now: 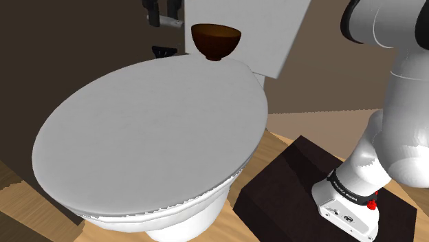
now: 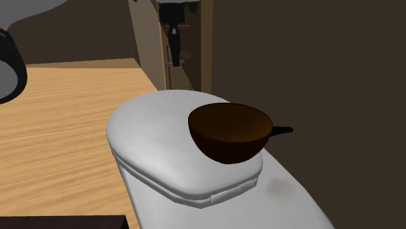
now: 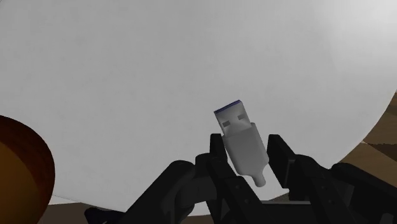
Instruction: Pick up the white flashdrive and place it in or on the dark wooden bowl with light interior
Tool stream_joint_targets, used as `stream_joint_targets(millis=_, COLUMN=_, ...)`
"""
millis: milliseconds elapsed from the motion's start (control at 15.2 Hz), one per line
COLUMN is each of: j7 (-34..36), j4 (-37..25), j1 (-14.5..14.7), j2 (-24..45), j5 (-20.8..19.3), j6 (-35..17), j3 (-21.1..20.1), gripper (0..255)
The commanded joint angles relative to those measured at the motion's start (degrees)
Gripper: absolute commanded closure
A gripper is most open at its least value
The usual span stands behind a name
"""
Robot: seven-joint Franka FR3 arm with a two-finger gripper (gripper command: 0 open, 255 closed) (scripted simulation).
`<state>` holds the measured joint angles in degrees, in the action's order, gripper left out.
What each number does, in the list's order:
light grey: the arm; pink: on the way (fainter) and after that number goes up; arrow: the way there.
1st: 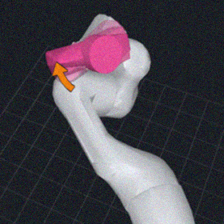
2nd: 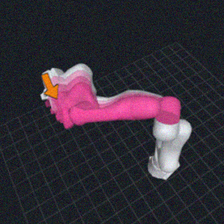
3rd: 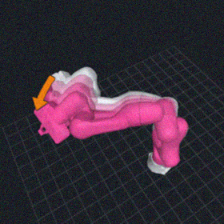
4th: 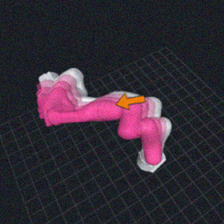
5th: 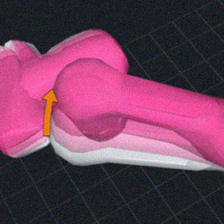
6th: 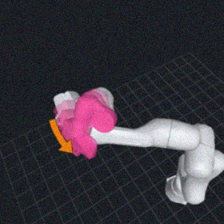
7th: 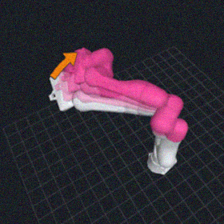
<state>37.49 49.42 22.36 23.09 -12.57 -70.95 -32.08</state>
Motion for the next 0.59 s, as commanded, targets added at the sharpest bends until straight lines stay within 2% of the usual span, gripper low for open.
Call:
stream_joint_targets(millis=0, j7=-1.3, j4=0.1, j1=-1.3, j2=-0.5, j5=0.4, j6=0.4, j3=0.2, gripper=255)
stream_joint_targets(millis=264, j7=-6.8, j4=5.3, j1=-7.6, j2=-4.3, j5=2.9, j6=-1.5, j3=1.3, gripper=255)
stream_joint_targets(millis=528, j7=-12.3, j4=7.7, j1=-12.6, j2=-6.2, j5=4.5, j6=-2.3, j3=2.7, gripper=255)
